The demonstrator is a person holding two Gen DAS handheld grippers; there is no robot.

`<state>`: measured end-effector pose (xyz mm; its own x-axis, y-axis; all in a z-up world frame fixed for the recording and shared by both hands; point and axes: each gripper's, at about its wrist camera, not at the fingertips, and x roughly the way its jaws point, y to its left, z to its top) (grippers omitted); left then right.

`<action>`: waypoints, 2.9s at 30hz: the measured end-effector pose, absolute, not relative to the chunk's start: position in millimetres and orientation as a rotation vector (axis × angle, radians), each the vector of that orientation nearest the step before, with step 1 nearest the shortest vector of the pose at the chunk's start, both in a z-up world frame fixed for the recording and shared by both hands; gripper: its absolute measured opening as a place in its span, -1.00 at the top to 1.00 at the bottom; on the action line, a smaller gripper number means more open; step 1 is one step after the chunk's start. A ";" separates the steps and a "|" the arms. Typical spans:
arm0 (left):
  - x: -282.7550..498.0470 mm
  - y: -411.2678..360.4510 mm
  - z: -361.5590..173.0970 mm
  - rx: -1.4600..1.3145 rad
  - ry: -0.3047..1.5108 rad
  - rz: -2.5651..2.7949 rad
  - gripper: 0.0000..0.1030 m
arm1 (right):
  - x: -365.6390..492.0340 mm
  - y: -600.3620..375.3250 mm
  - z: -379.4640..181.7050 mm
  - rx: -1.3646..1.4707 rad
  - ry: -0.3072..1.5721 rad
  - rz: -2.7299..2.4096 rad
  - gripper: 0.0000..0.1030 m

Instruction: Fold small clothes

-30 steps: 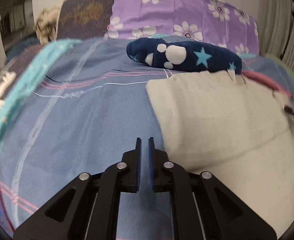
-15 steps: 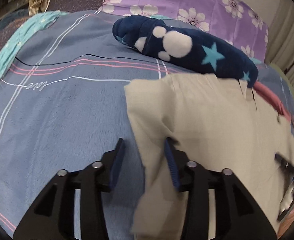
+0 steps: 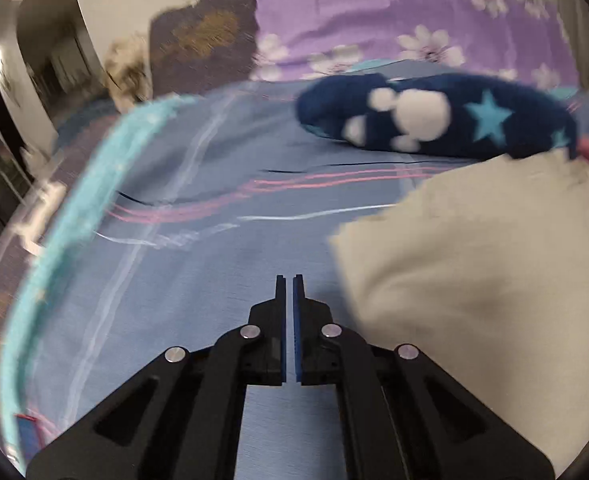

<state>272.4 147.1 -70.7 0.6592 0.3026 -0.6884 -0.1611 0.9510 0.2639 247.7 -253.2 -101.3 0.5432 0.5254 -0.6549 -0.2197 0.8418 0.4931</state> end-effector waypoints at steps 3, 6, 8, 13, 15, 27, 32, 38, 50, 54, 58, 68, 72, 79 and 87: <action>262.7 158.7 -55.8 0.010 0.794 0.170 0.96 | 248.3 -253.4 -101.8 0.378 0.895 0.456 0.56; 246.7 138.1 -34.7 -0.069 0.753 -0.005 0.92 | 247.9 -253.6 -101.7 0.377 0.894 0.456 0.55; 237.2 119.2 -33.3 -0.099 0.751 -0.137 0.71 | 247.9 -253.7 -101.7 0.378 0.894 0.456 0.55; 238.5 89.7 -97.6 0.068 0.858 -0.109 0.41 | 247.6 -253.6 -101.7 0.377 0.895 0.456 0.55; 240.3 92.2 -95.1 0.048 0.873 -0.101 0.41 | 247.5 -253.7 -101.4 0.378 0.894 0.457 0.55; 215.6 -5.4 -45.6 0.079 0.713 -0.352 -0.28 | 160.1 -363.3 -43.6 0.484 0.706 0.151 0.28; 234.6 -41.3 -101.8 0.163 0.852 -0.334 -0.40 | 62.2 -485.3 -52.3 0.774 0.588 -0.115 0.14; 231.2 -40.8 -97.9 0.194 0.840 -0.307 -0.43 | 29.4 -546.4 -92.9 1.044 0.588 -0.177 -0.11; 238.9 -39.8 -101.1 0.143 0.846 -0.330 -0.46 | 91.0 -559.6 -68.4 1.150 0.424 -0.196 0.88; 238.9 -38.5 -100.7 0.131 0.847 -0.337 -0.46 | 146.5 -466.2 3.5 0.901 0.406 0.062 0.88; 238.4 -35.9 -100.2 0.112 0.843 -0.350 -0.47 | 194.3 -356.1 33.4 0.736 0.458 0.335 0.88; 239.8 2.3 -94.6 -0.176 0.825 -0.508 -0.42 | 225.3 -206.7 -75.2 0.437 0.808 0.553 0.88; 244.7 18.8 -90.0 -0.477 0.855 -0.710 -0.40 | 225.1 -201.6 -87.2 0.436 0.851 0.592 0.86; 259.1 -17.8 -58.2 -0.353 0.870 -0.663 -0.40 | 211.9 -206.3 -82.2 0.418 0.840 0.593 0.22; 268.0 -22.0 -50.5 -0.331 0.887 -0.614 -0.40 | 212.5 -205.4 -73.6 0.369 0.734 0.572 0.13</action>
